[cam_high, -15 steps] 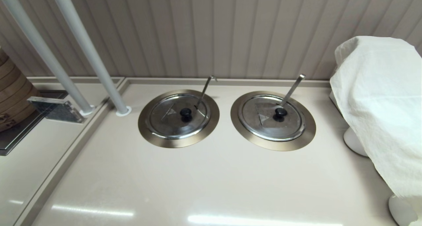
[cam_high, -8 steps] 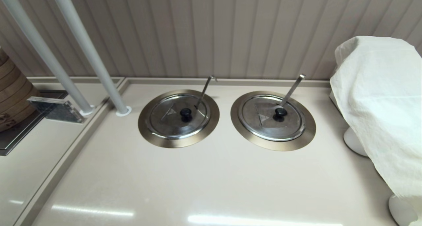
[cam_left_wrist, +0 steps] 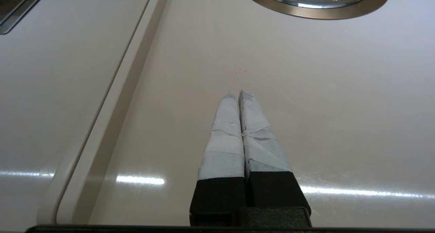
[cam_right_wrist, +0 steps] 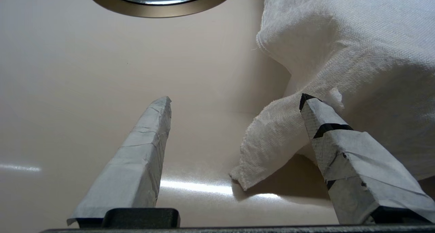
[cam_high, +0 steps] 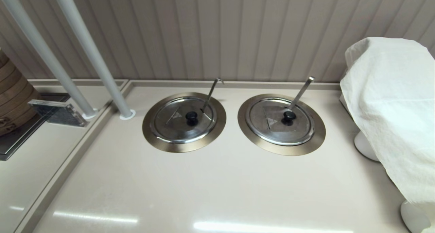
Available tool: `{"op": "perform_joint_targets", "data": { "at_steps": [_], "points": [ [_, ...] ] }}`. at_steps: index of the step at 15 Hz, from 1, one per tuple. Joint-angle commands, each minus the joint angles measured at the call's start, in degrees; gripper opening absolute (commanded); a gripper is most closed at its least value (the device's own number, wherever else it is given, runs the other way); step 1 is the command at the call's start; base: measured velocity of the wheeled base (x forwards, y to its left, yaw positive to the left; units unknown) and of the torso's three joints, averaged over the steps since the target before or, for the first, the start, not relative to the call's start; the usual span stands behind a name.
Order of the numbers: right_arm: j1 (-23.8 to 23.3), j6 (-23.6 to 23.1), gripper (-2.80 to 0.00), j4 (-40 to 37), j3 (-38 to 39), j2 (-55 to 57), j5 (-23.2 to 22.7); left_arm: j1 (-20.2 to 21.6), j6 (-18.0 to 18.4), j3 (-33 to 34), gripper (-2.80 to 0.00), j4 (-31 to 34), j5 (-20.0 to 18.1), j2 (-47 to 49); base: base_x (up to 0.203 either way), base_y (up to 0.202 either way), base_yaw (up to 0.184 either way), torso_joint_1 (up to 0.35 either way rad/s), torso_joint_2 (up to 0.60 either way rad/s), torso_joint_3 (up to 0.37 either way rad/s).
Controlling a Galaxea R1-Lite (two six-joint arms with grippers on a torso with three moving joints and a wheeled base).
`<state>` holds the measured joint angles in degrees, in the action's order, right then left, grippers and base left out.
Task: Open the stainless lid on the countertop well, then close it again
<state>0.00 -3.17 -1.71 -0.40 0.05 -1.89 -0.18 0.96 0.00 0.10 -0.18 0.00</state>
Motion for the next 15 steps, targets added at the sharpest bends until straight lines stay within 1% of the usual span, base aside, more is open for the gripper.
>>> {"op": "perform_joint_targets", "data": {
  "at_steps": [1, 15],
  "points": [
    [0.0, 0.0, 0.00, 0.0, 0.0, 0.0, 0.0, 0.0, 0.0, 0.1, -2.80, 0.0, 0.0, 0.1, 0.000, 0.000, 0.000, 0.000, 0.00, 0.000],
    [0.0, 0.2, 0.00, 0.2, 0.1, 0.0, 0.0, 0.0, 0.0, 0.1, -2.80, 0.0, 0.0, 0.1, 0.000, 0.000, 0.000, 0.000, 0.00, 0.000]
  ]
}}
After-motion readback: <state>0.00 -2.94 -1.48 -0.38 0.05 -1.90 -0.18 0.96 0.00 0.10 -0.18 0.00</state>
